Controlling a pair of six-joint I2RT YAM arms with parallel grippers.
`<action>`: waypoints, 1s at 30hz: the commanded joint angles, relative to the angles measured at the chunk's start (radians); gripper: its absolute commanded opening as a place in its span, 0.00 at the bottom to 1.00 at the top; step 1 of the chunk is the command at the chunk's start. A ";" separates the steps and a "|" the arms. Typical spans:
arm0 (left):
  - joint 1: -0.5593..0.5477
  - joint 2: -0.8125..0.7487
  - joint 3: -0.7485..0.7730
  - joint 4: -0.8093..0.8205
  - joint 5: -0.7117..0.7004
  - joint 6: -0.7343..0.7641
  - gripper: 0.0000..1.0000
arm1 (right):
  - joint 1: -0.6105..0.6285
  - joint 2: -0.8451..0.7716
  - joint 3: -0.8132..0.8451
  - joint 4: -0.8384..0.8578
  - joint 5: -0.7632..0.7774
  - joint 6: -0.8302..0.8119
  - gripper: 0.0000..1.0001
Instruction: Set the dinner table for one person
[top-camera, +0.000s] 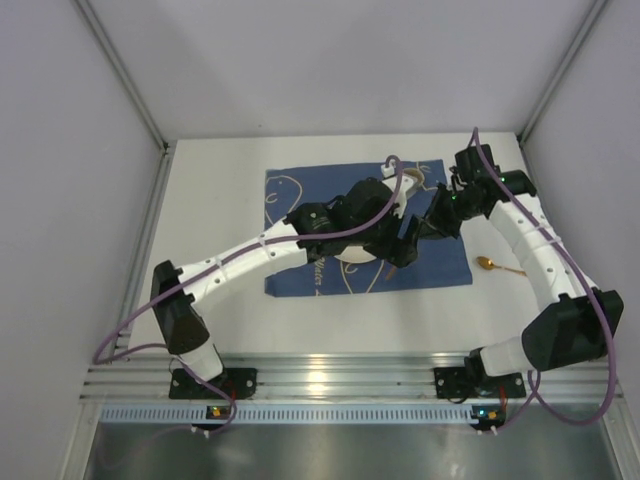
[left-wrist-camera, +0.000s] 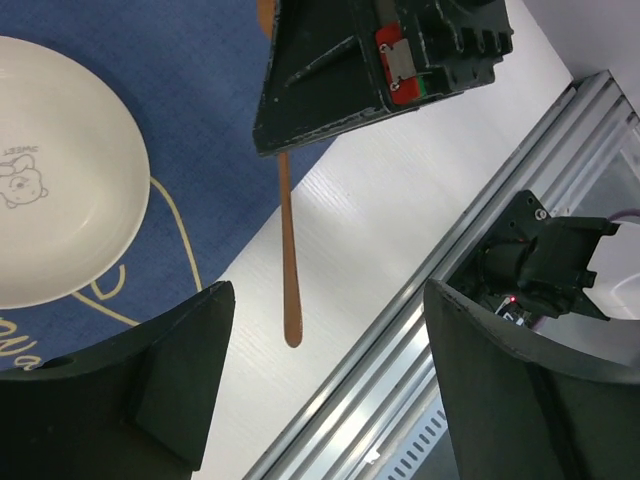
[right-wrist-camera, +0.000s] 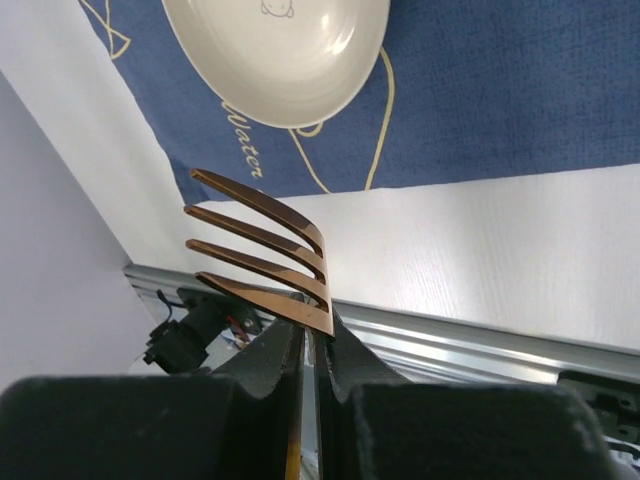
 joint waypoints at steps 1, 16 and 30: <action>0.000 -0.047 -0.037 0.002 -0.075 0.039 0.81 | 0.014 -0.047 0.005 -0.044 0.012 -0.025 0.00; -0.014 0.137 -0.022 0.022 -0.018 0.029 0.00 | 0.014 -0.019 0.145 -0.064 -0.143 0.017 0.00; 0.010 -0.037 -0.212 -0.148 -0.412 -0.034 0.00 | -0.012 0.044 0.177 -0.121 0.006 -0.078 1.00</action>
